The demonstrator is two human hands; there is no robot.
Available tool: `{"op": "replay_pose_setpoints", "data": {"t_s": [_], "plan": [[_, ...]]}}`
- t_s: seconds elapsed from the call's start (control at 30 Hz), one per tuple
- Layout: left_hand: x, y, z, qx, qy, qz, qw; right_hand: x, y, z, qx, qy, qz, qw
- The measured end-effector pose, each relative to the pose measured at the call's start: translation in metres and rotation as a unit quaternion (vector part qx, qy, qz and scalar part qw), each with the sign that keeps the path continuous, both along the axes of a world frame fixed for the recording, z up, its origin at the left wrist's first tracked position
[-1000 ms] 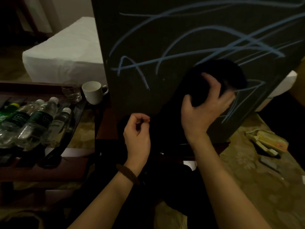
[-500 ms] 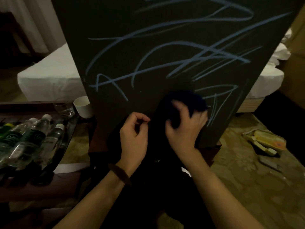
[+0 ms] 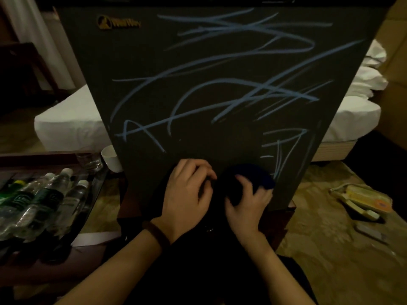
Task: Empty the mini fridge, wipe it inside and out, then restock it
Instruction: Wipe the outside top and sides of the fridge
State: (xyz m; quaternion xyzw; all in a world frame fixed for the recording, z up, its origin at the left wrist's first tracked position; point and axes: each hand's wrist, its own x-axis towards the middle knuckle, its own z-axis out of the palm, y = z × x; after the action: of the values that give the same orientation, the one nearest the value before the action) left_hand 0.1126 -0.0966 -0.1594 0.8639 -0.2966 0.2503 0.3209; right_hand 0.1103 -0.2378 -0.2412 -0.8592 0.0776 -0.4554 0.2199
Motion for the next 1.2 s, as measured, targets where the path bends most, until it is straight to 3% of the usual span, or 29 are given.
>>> {"op": "replay_pose_setpoints", "data": {"t_s": [0.1, 0.2, 0.33, 0.47, 0.6, 0.77, 0.83, 0.93, 1.07, 1.13, 1.2], "plan": [[0.006, -0.003, 0.005, 0.028, -0.037, -0.015, 0.999, 0.013, -0.014, 0.072, 0.094, -0.117, -0.027, 0.988], [0.006, -0.007, 0.009, 0.000, -0.032, -0.015, 0.999, 0.024, -0.030, 0.111, 0.069, -0.185, -0.057, 0.979], [-0.001, -0.011, 0.003, -0.028, -0.020, 0.015, 0.999, 0.022, -0.031, 0.049, -0.056, -0.121, -0.061, 0.989], [-0.003, -0.025, -0.001, 0.000, -0.011, 0.013, 1.000, 0.008, -0.035, -0.028, -0.115, -0.003, -0.063, 0.991], [-0.007, -0.044, 0.006, 0.012, -0.009, -0.001, 1.000, -0.001, -0.037, -0.011, -0.043, -0.004, -0.026, 0.999], [-0.008, -0.044, 0.008, -0.027, 0.009, -0.016, 0.999, 0.020, -0.056, 0.103, 0.088, -0.181, -0.070, 0.977], [-0.007, -0.045, 0.005, -0.042, 0.023, -0.013, 0.999, 0.026, -0.058, 0.111, 0.079, -0.203, -0.087, 0.972], [-0.008, -0.048, -0.001, -0.078, 0.044, -0.015, 0.996, 0.025, -0.057, 0.058, 0.010, -0.137, -0.088, 0.987], [-0.019, -0.059, -0.004, -0.184, 0.182, -0.004, 0.966, 0.007, -0.062, -0.027, -0.030, 0.033, -0.090, 0.995], [-0.022, -0.063, 0.001, -0.234, 0.239, 0.021, 0.942, -0.003, -0.058, -0.040, 0.018, 0.093, -0.088, 0.992], [-0.021, -0.064, 0.006, -0.276, 0.279, 0.029, 0.919, -0.005, -0.055, -0.024, 0.087, 0.095, -0.073, 0.989]]}}
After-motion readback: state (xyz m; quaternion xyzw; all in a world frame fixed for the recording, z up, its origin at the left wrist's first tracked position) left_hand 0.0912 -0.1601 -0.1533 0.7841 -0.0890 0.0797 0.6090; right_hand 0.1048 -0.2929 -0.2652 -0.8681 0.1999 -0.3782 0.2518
